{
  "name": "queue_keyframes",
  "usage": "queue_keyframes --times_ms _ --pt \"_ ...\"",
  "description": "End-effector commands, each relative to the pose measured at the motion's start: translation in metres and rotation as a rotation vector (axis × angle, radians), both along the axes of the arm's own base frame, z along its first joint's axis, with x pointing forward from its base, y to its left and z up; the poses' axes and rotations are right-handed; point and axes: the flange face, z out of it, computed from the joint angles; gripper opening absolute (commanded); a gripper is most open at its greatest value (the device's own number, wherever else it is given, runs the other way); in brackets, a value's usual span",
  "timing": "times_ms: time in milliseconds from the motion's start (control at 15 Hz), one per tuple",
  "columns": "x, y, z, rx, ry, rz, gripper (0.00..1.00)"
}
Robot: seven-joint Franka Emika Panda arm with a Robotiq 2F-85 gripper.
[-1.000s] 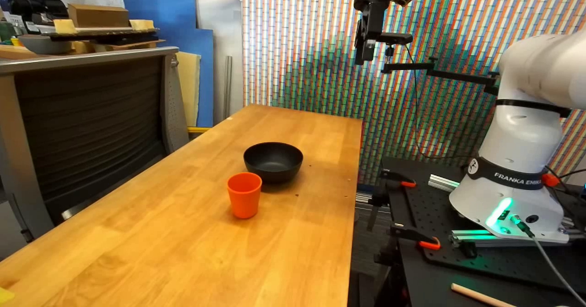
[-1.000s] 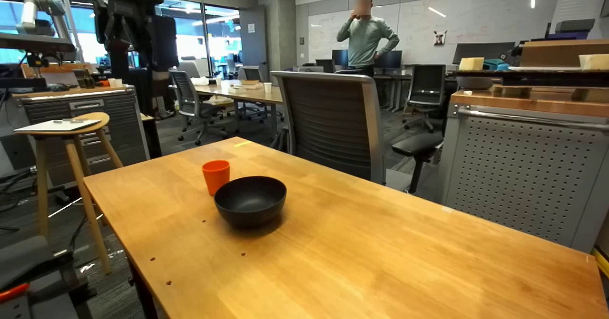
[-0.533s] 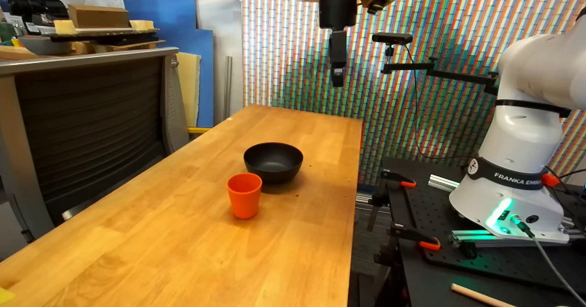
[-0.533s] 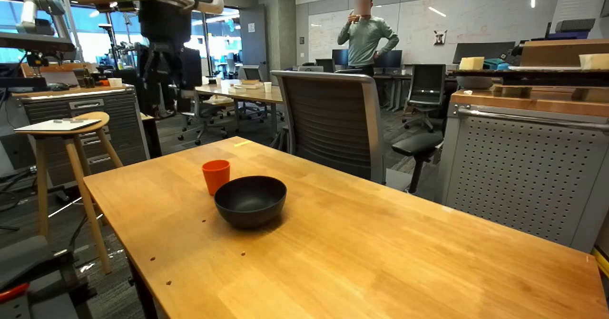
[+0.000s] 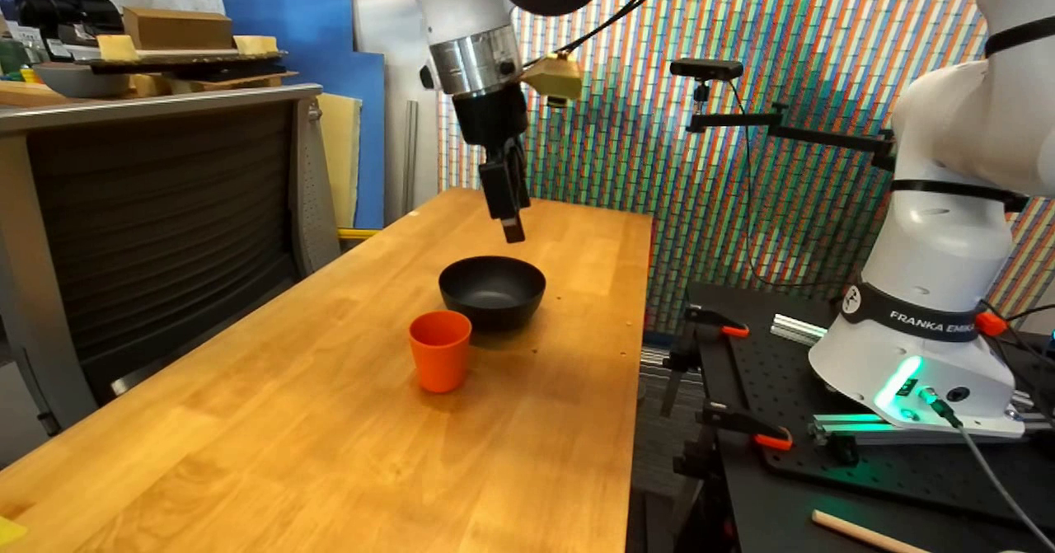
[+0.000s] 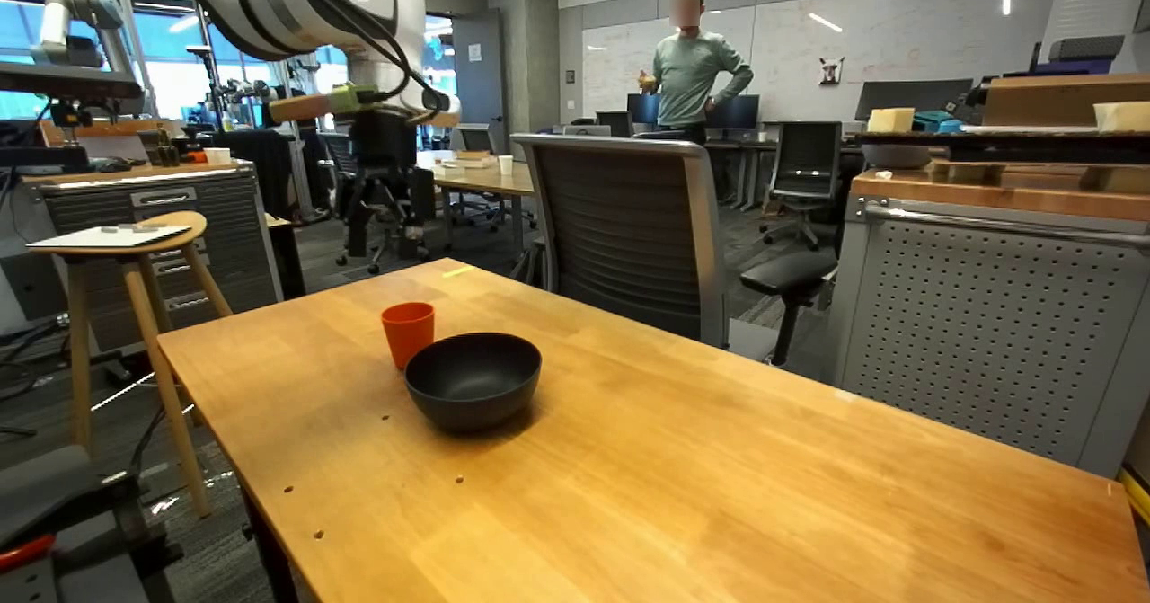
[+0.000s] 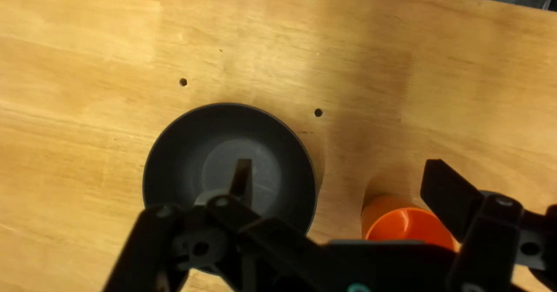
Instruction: Pick up the orange cup and put it in the black bowl
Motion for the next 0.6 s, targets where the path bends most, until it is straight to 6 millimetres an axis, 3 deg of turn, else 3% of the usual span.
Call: queue_keyframes --times_ms 0,333,533 --pt "0.048 0.011 -0.024 -0.067 0.02 -0.009 1.0" --pt "0.085 0.024 -0.055 -0.077 0.053 0.005 1.0" --pt "0.093 0.036 -0.072 -0.048 0.109 0.006 1.0"
